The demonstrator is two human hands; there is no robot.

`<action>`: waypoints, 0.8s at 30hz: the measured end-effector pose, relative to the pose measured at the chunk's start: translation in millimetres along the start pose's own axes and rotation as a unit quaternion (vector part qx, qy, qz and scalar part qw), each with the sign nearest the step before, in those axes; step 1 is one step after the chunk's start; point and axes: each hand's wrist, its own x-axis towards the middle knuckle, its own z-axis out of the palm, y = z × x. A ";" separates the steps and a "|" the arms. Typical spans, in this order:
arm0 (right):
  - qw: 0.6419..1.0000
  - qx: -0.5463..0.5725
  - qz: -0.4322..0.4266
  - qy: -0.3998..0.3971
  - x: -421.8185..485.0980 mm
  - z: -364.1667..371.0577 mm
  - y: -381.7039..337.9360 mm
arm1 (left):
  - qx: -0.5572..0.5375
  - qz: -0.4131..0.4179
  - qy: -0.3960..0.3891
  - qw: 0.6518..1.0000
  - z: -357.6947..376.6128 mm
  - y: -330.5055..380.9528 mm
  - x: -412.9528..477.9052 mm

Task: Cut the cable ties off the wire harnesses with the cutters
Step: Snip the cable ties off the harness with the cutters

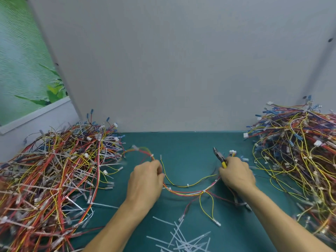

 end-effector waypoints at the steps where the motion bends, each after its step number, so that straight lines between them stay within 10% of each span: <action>1: 0.999 0.044 -0.001 0.014 -0.6 -3.2 -1.4 | -0.034 0.012 0.016 0.999 -1.7 2.3 3.7; 4: 0.977 0.201 -0.047 0.047 -4.3 -12.7 -6.8 | -0.205 -0.052 0.015 0.977 -2.9 5.0 20.9; 9: 0.870 0.492 -0.017 -0.011 -6.6 -25.0 -20.2 | -0.502 -0.234 -0.055 0.831 5.0 -7.1 41.9; 24: 0.792 0.606 -0.003 -0.076 -9.0 -32.2 -24.5 | -0.625 -0.254 -0.081 0.734 5.2 -33.6 51.1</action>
